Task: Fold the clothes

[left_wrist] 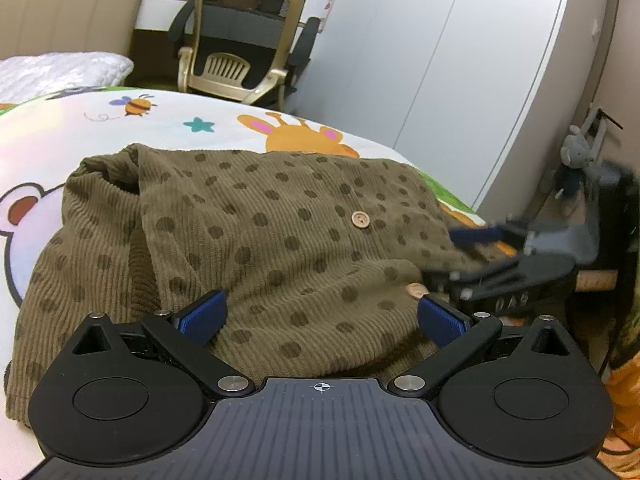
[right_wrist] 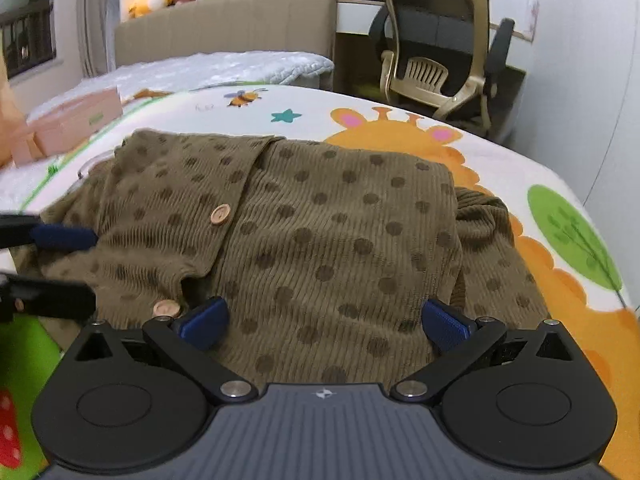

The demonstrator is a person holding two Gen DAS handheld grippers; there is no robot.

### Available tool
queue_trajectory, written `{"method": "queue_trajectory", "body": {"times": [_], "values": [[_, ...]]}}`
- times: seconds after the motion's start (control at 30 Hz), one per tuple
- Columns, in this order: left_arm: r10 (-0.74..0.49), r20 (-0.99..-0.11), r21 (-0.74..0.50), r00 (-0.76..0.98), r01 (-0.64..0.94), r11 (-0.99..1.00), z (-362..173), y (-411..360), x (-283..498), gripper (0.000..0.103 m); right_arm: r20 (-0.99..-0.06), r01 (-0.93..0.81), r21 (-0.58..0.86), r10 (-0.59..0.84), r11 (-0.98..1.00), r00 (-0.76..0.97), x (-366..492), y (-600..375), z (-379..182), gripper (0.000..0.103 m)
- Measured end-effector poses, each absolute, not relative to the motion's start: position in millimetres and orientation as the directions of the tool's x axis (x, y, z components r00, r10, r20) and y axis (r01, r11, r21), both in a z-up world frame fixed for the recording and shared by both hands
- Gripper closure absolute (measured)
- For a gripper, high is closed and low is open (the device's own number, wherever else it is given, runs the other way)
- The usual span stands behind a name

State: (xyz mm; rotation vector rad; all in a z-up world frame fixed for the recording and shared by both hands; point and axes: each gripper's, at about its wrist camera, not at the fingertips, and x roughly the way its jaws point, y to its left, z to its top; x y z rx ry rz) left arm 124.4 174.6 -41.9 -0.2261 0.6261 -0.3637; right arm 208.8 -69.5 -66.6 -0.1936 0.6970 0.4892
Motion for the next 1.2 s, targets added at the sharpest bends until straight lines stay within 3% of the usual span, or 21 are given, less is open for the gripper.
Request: {"method": "queue_trajectory", "body": {"times": [0.23, 0.53, 0.6, 0.67, 0.73, 0.8, 0.87, 0.93, 1.0, 1.1, 1.2], "values": [[-0.414, -0.507, -0.434, 0.756, 0.191, 0.881, -30.0, 195.9, 114.9, 0.0, -0.655, -0.495, 0.009, 0.379, 0.869, 0.653, 208.5, -72.5, -68.2, 0.0], [-0.113, -0.593, -0.342, 0.797, -0.122, 0.932, -29.7, 240.8, 103.5, 0.0, -0.656, -0.493, -0.02, 0.36, 0.87, 0.663, 206.7, -68.1, -68.6, 0.0], [-0.047, -0.608, -0.32, 0.793, -0.189, 0.928, -29.9, 250.5, 101.0, 0.005, -0.655, -0.49, -0.025, 0.356, 0.872, 0.667, 206.0, -66.8, -68.4, 0.0], [-0.052, -0.608, -0.33, 0.792, -0.193, 0.924, -34.7, 251.1, 100.5, 0.021, -0.655, -0.488, -0.022, 0.356, 0.873, 0.667, 206.4, -67.0, -68.3, 0.0], [-0.047, -0.601, -0.331, 0.798, -0.194, 0.923, -36.7, 252.6, 98.3, 0.022, -0.655, -0.487, -0.019, 0.357, 0.873, 0.665, 206.8, -67.2, -68.6, 0.0], [-0.046, -0.595, -0.334, 0.803, -0.195, 0.922, -37.5, 254.0, 97.4, 0.03, -0.66, -0.487, -0.02, 0.355, 0.873, 0.662, 207.7, -66.8, -68.9, 0.0], [-0.019, -0.592, -0.318, 0.805, -0.212, 0.924, -39.0, 254.4, 97.5, 0.068, -0.666, -0.491, -0.03, 0.349, 0.87, 0.659, 208.3, -65.6, -68.6, 0.0], [-0.018, -0.606, -0.342, 0.795, -0.24, 0.908, -40.2, 260.2, 97.9, 0.093, -0.672, -0.505, -0.054, 0.343, 0.861, 0.656, 207.7, -64.0, -66.3, 0.0], [-0.085, -0.595, -0.425, 0.799, -0.223, 0.877, -38.0, 267.9, 96.6, 0.093, -0.63, -0.514, -0.081, 0.356, 0.854, 0.691, 195.3, -63.0, -51.7, 0.0], [-0.153, -0.561, -0.493, 0.814, -0.18, 0.851, -27.2, 272.6, 93.8, 0.094, -0.514, -0.658, -0.102, 0.527, 0.746, 0.677, 157.3, -47.8, -22.2, 0.0], [-0.196, -0.526, -0.523, 0.828, -0.133, 0.842, -13.1, 273.3, 95.1, 0.095, -0.504, -0.783, -0.181, 0.627, 0.595, 0.593, 125.2, -1.7, -14.7, 0.0]]}}
